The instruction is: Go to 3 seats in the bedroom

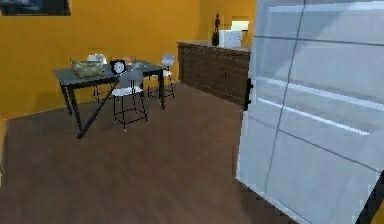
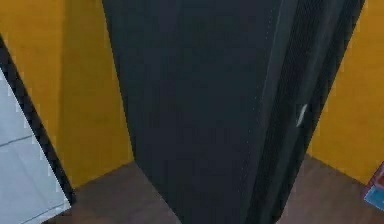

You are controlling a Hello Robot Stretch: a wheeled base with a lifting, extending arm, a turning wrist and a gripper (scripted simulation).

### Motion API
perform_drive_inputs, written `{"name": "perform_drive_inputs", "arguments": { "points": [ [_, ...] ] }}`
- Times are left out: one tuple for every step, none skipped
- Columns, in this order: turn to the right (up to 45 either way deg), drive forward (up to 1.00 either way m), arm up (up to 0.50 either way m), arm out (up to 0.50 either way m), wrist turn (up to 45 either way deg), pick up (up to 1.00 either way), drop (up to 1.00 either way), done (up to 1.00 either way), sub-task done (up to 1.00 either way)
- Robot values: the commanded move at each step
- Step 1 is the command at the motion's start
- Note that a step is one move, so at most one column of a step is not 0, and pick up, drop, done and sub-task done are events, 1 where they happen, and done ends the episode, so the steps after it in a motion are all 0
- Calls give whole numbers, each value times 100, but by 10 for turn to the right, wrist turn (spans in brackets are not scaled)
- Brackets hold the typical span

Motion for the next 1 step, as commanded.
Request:
{"name": "perform_drive_inputs", "arguments": {
  "points": [
    [-270,0,0,0,0,0,0,0,0]
  ]
}}
